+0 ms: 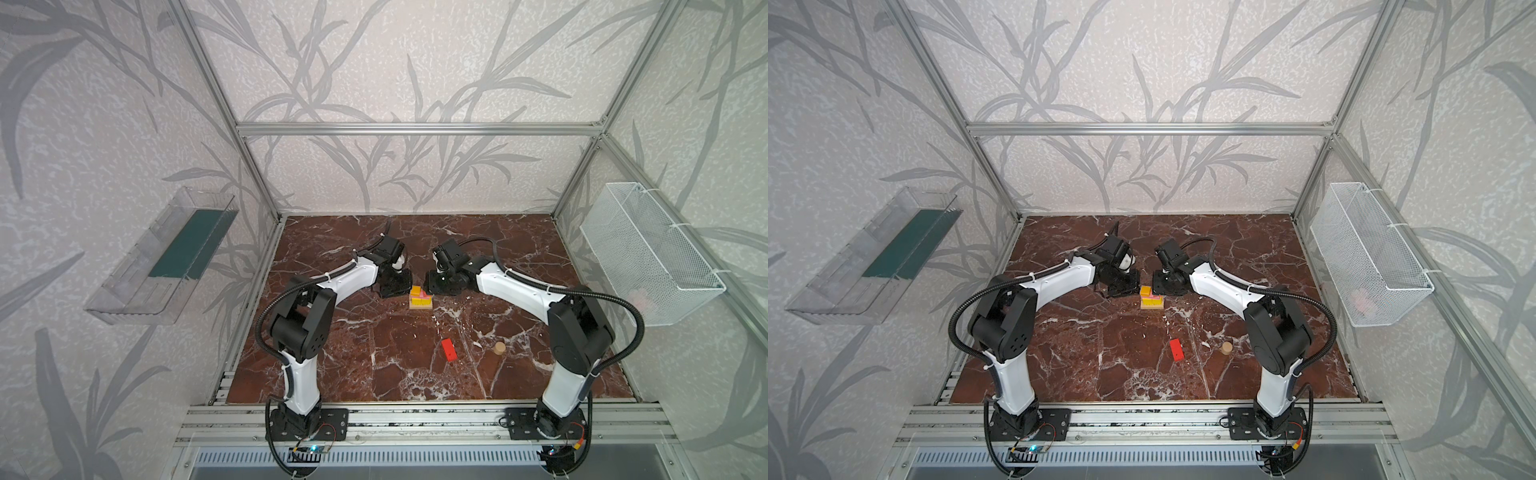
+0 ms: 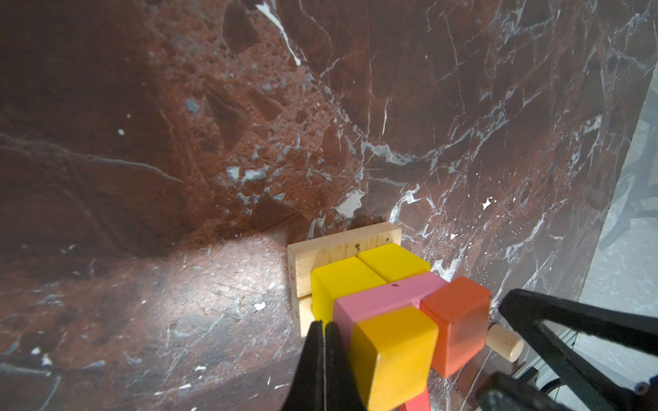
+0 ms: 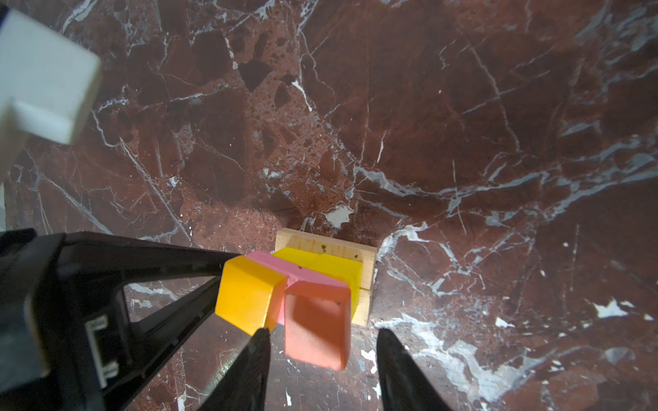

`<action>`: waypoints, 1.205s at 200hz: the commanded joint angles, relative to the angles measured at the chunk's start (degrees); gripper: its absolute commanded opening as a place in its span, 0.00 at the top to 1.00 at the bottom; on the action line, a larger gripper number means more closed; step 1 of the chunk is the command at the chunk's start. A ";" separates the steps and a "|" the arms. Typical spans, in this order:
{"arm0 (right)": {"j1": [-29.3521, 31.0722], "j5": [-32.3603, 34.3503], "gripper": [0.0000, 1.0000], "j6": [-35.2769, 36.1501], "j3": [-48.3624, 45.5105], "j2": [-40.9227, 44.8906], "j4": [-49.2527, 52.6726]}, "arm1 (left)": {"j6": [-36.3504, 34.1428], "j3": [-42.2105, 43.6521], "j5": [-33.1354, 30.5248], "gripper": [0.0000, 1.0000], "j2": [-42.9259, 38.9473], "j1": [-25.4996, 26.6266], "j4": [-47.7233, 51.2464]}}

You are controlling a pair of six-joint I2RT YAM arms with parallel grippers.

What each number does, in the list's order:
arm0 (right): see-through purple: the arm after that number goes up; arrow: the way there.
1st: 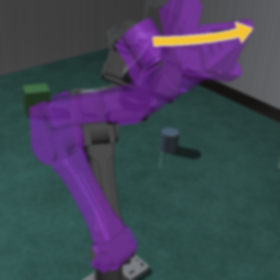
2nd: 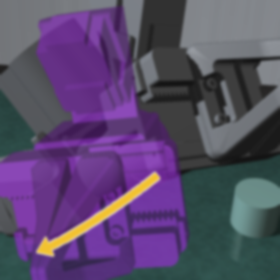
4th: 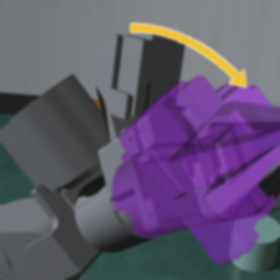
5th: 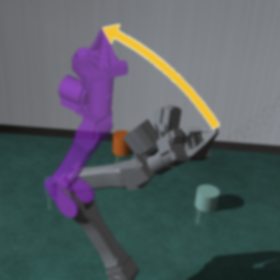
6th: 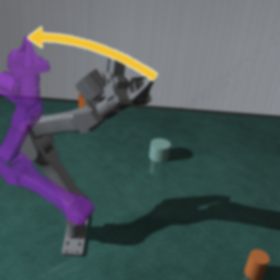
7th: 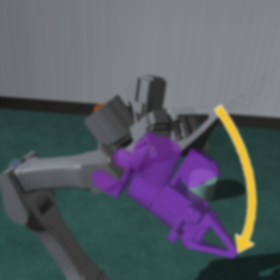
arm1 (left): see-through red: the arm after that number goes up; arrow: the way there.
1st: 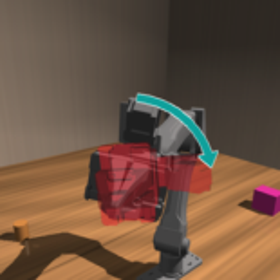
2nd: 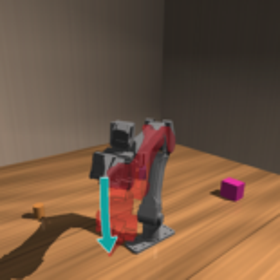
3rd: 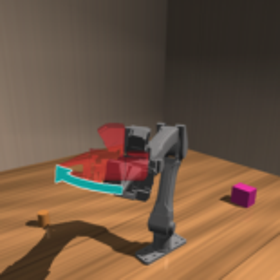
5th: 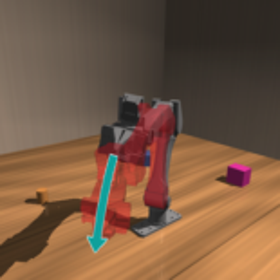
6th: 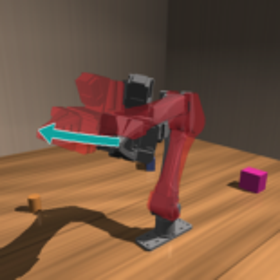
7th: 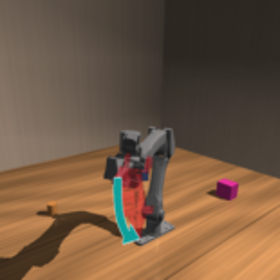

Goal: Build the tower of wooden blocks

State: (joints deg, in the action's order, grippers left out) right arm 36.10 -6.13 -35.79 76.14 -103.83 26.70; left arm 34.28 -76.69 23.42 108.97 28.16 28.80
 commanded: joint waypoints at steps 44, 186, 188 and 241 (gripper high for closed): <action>-0.23 -1.42 0.52 -0.33 -1.42 1.99 -2.61 | 0.69 -1.67 -1.36 1.00 0.79 1.03 1.26; -0.24 -3.01 0.63 -2.78 -2.32 2.03 -3.99 | 0.76 -2.06 -1.53 1.00 0.48 1.50 1.77; -0.24 -3.01 0.63 -2.72 -2.36 2.05 -3.95 | 0.78 -2.02 -1.53 1.00 0.46 1.47 1.78; -0.19 -3.01 0.63 -2.72 -2.34 2.01 -3.99 | 0.82 -2.12 -1.71 1.00 0.26 1.72 1.92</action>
State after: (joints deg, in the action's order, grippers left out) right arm 36.10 -8.67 -38.13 74.37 -103.79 23.20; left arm 34.61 -76.90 22.48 109.08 29.45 29.34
